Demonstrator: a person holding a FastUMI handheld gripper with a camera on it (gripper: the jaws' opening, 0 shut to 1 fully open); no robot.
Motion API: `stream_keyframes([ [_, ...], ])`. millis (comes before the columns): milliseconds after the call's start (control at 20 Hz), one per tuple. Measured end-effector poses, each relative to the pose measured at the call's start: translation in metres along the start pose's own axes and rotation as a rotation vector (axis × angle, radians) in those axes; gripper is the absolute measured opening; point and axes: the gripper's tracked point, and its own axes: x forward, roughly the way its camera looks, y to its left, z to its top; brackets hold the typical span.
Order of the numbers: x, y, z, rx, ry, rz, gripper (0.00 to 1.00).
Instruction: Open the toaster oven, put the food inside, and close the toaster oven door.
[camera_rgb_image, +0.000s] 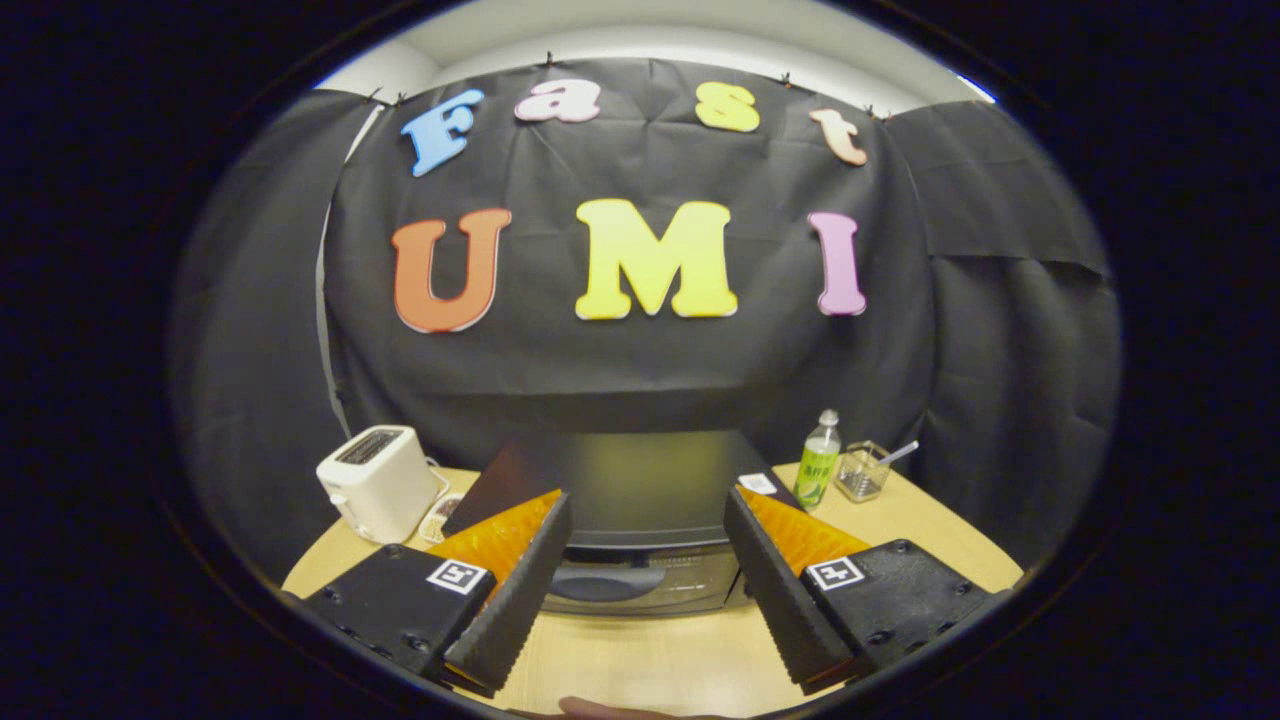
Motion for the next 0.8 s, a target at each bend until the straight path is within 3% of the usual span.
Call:
stream_keyframes([
  [300,0.038,0.019,-0.039,-0.119,0.077,-0.025,1.00],
  [800,0.049,0.021,-0.062,-0.002,0.134,-0.017,1.00],
])
